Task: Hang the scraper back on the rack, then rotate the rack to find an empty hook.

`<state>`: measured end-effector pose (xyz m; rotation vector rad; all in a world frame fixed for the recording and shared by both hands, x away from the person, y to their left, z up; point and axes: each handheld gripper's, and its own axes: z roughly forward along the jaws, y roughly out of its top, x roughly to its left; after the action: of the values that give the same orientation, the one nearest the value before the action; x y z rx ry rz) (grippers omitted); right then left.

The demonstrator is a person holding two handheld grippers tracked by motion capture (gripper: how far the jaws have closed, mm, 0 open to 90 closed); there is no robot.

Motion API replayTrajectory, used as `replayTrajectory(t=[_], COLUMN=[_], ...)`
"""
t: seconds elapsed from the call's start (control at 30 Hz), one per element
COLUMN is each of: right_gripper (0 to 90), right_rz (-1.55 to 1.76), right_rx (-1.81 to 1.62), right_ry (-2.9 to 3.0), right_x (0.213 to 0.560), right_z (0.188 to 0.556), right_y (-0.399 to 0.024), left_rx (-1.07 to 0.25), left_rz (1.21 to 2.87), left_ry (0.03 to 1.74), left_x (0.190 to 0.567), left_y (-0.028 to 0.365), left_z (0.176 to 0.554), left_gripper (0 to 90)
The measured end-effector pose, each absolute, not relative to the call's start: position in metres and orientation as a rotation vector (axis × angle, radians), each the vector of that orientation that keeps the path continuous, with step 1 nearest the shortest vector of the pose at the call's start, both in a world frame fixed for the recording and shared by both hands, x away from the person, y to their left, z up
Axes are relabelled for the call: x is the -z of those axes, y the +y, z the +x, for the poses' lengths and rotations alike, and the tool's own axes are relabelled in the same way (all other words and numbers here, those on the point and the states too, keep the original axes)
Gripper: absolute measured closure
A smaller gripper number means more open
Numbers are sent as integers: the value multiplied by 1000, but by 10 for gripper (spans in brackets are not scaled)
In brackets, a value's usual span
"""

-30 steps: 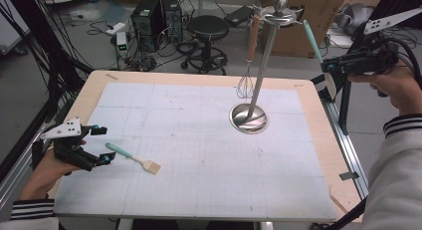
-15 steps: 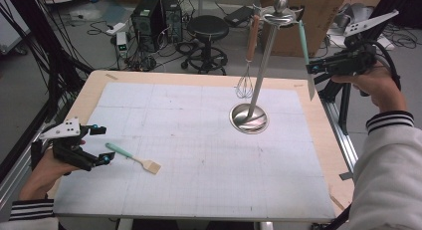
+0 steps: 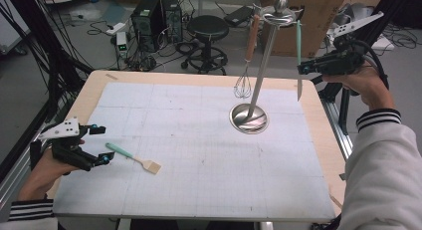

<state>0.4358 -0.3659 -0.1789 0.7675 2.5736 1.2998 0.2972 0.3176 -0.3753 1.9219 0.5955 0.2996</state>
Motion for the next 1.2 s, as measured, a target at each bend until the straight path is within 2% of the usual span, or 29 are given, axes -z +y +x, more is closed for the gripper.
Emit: replayTrajectory(t=[0.07,0.17,0.33,0.4,0.87,0.97,1.03,1.13,1.2], right_gripper=[711,532,100,0,5,137,176,281,394], right_rz=[753,738,782,795,735,695,696,687,695], right_rx=[-1307,-1304,-1304,-1306,-1307,-1317,-1302,-1306,-1305], right_ry=[2592,2603,2588,2566,2515,2527,2538,2556,2580], right_x=[179,179,179,178,153,145,140,135,131], right_z=[434,433,428,426,416,416,416,417,419], right_y=[-364,-363,-366,-368,-377,-379,-380,-380,-380], left_rx=[-300,-300,-301,-302,-298,-297,-295,-295,-296], left_rz=[1923,1927,1932,1935,1939,1944,1944,1942,1938], left_ry=[594,594,593,592,588,584,586,589,588], left_x=[375,376,376,376,376,376,377,377,376], left_y=[317,317,317,317,314,314,314,314,314], left_z=[298,298,298,298,297,297,298,297,297], left_gripper=[17,17,17,17,17,17,17,17,16])
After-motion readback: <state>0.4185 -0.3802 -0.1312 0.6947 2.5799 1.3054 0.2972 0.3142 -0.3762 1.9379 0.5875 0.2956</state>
